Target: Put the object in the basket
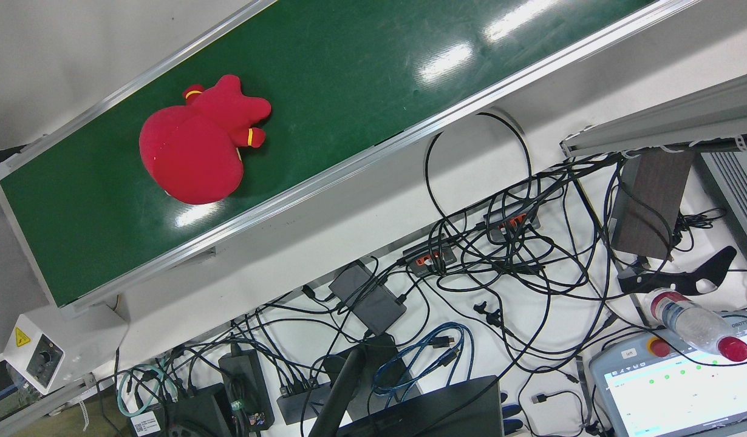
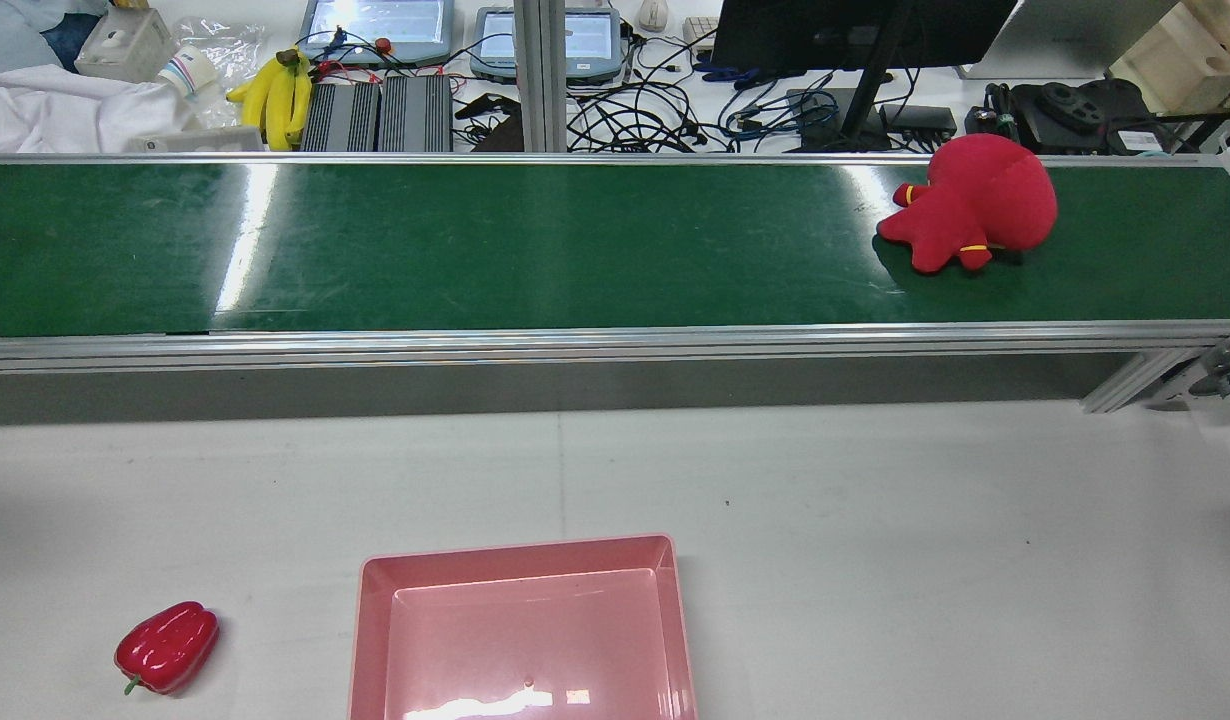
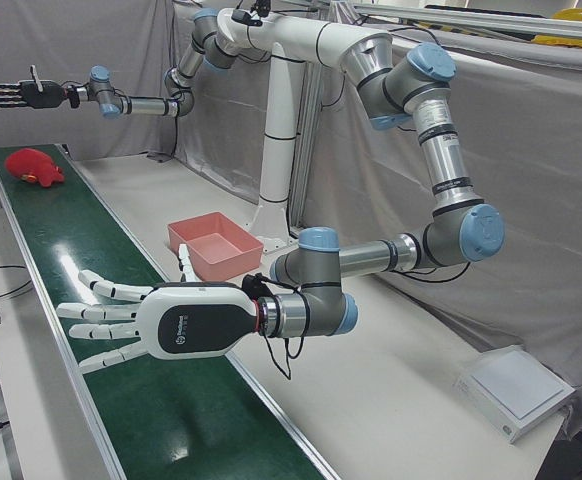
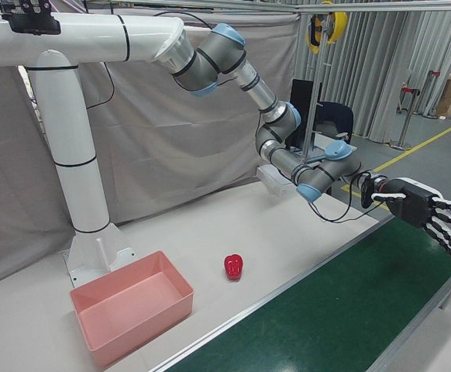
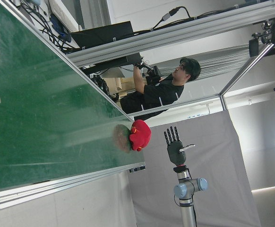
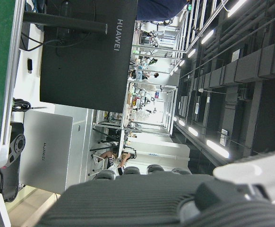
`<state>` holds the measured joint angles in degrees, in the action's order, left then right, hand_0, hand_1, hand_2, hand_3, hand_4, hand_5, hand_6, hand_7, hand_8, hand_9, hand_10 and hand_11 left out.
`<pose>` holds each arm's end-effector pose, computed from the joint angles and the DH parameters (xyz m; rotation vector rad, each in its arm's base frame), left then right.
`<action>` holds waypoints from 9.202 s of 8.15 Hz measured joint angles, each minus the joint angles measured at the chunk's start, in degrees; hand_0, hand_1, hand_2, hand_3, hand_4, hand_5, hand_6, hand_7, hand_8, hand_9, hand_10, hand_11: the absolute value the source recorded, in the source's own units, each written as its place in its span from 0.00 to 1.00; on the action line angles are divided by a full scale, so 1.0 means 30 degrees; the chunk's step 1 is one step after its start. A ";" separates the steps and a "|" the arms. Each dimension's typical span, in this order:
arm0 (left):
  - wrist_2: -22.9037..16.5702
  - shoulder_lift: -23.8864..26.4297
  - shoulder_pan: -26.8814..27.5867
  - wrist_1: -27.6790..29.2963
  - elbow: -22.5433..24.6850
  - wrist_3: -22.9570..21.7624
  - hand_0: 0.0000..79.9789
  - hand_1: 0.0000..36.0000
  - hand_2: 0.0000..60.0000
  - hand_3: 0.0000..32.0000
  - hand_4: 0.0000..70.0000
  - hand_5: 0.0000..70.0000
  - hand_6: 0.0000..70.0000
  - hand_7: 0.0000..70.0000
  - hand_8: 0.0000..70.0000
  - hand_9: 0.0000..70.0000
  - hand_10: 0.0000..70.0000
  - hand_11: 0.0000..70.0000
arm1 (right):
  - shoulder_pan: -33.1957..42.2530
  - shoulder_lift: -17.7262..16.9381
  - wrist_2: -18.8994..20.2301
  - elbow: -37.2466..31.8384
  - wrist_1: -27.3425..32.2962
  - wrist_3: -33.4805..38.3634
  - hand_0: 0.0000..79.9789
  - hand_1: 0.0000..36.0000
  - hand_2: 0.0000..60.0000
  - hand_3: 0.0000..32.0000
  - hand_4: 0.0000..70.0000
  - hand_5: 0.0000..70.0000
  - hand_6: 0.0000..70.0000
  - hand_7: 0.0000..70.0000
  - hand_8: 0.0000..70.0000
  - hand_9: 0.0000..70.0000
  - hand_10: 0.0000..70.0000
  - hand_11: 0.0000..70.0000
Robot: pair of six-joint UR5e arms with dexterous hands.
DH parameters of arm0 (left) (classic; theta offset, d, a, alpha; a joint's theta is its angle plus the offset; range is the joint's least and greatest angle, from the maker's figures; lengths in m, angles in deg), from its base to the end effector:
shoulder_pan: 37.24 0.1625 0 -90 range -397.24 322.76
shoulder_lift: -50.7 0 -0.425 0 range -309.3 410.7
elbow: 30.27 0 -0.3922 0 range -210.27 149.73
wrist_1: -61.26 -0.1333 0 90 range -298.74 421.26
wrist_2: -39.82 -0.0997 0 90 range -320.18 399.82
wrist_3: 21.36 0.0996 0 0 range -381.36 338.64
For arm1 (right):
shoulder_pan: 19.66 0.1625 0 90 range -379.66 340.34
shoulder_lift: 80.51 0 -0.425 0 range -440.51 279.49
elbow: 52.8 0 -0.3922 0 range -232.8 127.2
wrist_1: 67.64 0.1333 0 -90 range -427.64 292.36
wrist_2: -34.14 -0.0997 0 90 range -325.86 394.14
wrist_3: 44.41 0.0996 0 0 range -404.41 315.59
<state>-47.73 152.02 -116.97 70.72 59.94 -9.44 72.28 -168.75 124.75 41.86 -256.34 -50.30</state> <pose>-0.0290 -0.6113 0.5583 0.0712 2.4466 -1.6609 0.1490 -0.4936 0.6470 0.1342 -2.1339 2.2232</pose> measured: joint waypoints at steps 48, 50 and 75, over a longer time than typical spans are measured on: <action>-0.2399 0.2201 0.0910 -0.4207 0.0731 0.2372 0.60 0.21 0.00 0.66 0.03 0.43 0.06 0.12 0.21 0.19 0.02 0.05 | 0.0000 0.0000 0.0000 -0.0011 0.0000 0.0000 0.00 0.00 0.00 0.00 0.00 0.00 0.00 0.00 0.00 0.00 0.00 0.00; -0.2420 0.2221 0.0889 -0.4208 0.0773 0.2357 0.60 0.22 0.00 0.66 0.04 0.43 0.06 0.12 0.20 0.19 0.03 0.05 | 0.0000 0.0000 0.0000 -0.0003 0.0000 0.0000 0.00 0.00 0.00 0.00 0.00 0.00 0.00 0.00 0.00 0.00 0.00 0.00; -0.2400 0.2181 0.0826 -0.4384 0.1408 0.2072 0.72 0.45 0.00 0.66 0.06 0.42 0.04 0.12 0.18 0.18 0.07 0.14 | 0.0000 0.0000 0.0000 -0.0051 0.0000 0.0000 0.00 0.00 0.00 0.00 0.00 0.00 0.00 0.00 0.00 0.00 0.00 0.00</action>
<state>-54.93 158.57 -114.49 57.57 64.17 -3.22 72.27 -168.75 124.75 41.71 -256.34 -50.30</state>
